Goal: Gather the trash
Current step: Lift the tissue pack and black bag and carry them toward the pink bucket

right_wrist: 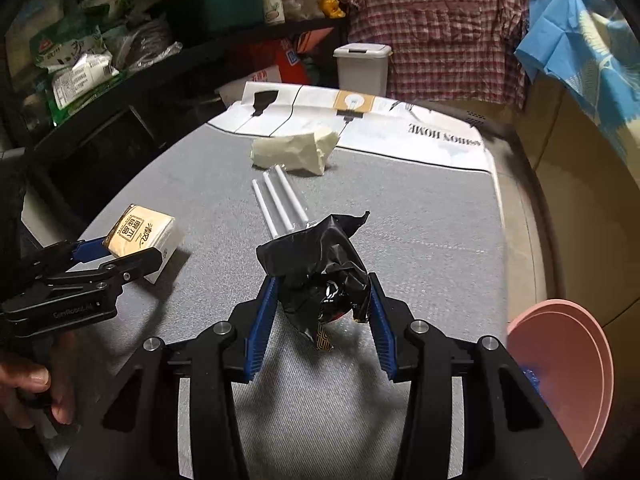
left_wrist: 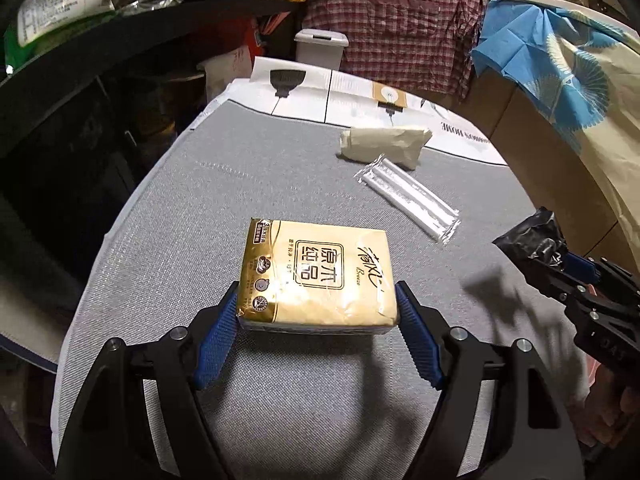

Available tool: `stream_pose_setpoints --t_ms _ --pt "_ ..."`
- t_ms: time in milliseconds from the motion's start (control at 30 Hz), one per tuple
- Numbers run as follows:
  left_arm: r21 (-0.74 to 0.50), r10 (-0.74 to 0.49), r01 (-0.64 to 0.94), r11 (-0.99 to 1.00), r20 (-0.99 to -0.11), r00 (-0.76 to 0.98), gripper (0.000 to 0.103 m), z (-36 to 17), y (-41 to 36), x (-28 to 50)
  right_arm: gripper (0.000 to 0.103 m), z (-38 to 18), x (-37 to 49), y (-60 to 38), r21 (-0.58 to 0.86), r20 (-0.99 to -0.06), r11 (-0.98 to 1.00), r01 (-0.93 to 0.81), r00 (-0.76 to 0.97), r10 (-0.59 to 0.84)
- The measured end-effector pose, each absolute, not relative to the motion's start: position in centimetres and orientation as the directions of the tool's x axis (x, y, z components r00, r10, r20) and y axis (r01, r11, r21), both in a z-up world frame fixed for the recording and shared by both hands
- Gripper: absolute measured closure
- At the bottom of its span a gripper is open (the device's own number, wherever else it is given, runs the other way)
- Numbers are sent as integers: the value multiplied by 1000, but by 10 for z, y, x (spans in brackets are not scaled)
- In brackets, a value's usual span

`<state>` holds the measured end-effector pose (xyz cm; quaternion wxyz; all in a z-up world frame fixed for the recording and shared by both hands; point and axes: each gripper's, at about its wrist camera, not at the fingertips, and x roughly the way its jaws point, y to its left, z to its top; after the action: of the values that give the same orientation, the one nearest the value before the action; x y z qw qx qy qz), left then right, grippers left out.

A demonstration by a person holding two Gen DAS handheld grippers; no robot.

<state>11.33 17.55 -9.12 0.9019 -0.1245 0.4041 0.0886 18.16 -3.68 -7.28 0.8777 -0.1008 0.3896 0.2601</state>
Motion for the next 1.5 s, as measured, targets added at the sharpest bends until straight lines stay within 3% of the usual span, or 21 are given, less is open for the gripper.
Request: stream_pose_setpoints --t_ms 700,1000,1500 --pt "-183 26 -206 961 -683 730 31 -49 153 99 58 13 144 -107 81 -652 895 -438 656 380" --pt "-178 10 -178 968 -680 733 31 -43 142 94 58 40 130 -140 33 -633 913 -406 699 334" --pt "-161 -30 -107 981 -675 737 31 -35 98 98 58 25 128 -217 49 -633 966 -253 740 226"
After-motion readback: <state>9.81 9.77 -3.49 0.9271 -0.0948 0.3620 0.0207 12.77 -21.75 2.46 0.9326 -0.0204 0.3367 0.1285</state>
